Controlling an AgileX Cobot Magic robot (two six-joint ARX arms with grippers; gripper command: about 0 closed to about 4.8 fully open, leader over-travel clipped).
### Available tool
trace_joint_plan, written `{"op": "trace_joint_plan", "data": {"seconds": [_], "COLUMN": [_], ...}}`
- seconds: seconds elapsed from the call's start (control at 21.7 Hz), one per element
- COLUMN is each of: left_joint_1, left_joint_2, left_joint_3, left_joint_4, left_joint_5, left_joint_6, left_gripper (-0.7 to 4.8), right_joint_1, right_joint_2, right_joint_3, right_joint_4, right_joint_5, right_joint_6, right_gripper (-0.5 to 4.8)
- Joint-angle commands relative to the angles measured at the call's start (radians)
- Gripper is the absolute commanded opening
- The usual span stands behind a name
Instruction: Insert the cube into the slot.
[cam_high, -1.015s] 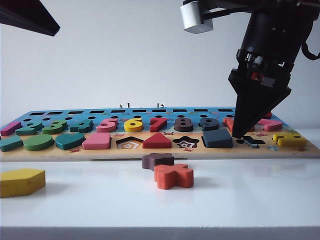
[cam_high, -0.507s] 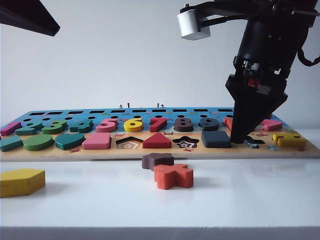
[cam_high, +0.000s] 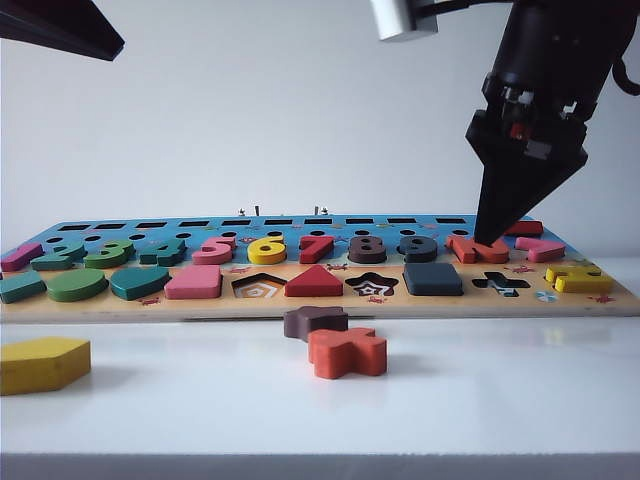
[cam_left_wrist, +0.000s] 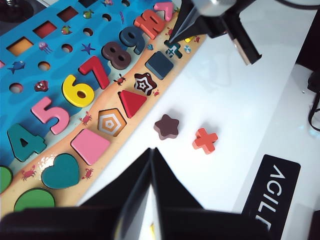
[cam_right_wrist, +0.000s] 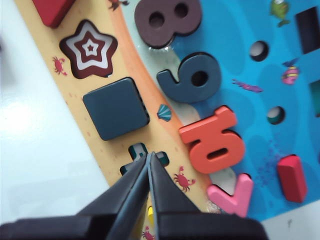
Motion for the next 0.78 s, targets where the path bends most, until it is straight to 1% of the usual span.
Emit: {"op": "trace_joint_plan", "data": {"seconds": [0.05, 0.18, 0.23, 0.28, 0.32, 0.42, 0.46, 0.55, 0.6, 0.65, 0.69, 0.74, 0.78], "left_joint_1": [0.0, 0.0, 0.0, 0.0, 0.0, 0.0, 0.0, 0.0, 0.0, 0.0, 0.0, 0.0, 0.0], "left_joint_2": [0.0, 0.0, 0.0, 0.0, 0.0, -0.001, -0.001, -0.002, -0.002, -0.003, -0.003, -0.005, -0.005], "left_joint_3": [0.004, 0.004, 0.004, 0.004, 0.004, 0.004, 0.004, 0.004, 0.004, 0.004, 0.004, 0.004, 0.004], "left_joint_4": [0.016, 0.016, 0.016, 0.016, 0.016, 0.015, 0.015, 0.009, 0.007, 0.007, 0.006, 0.005, -0.001], "left_joint_5": [0.008, 0.008, 0.008, 0.008, 0.008, 0.008, 0.008, 0.008, 0.008, 0.008, 0.008, 0.008, 0.008], "left_joint_6": [0.004, 0.004, 0.004, 0.004, 0.004, 0.004, 0.004, 0.004, 0.004, 0.004, 0.004, 0.004, 0.004], "left_gripper": [0.17, 0.17, 0.17, 0.17, 0.17, 0.17, 0.17, 0.17, 0.17, 0.17, 0.17, 0.17, 0.17], "right_joint_1": [0.001, 0.0, -0.012, -0.025, -0.052, -0.092, -0.107, -0.166, -0.215, -0.242, -0.299, -0.328, -0.388], "right_joint_2": [-0.064, -0.121, -0.157, -0.177, -0.211, -0.259, -0.275, -0.32, -0.352, -0.369, -0.404, -0.423, -0.46], "right_joint_3": [0.005, 0.005, 0.004, 0.003, 0.0, -0.023, -0.037, -0.087, -0.129, -0.153, -0.202, -0.23, -0.279], "right_joint_4": [0.026, 0.102, 0.164, 0.197, 0.256, 0.359, 0.39, 0.46, 0.492, 0.512, 0.554, 0.584, 0.634], "right_joint_5": [0.003, 0.002, -0.021, -0.051, -0.134, -0.227, -0.249, -0.294, -0.316, -0.329, -0.344, -0.352, -0.364], "right_joint_6": [0.106, 0.27, 0.388, 0.438, 0.498, 0.554, 0.561, 0.578, 0.579, 0.579, 0.579, 0.578, 0.578], "right_gripper": [-0.04, -0.04, -0.04, -0.03, 0.01, 0.09, 0.09, 0.09, 0.09, 0.09, 0.09, 0.09, 0.09]}}
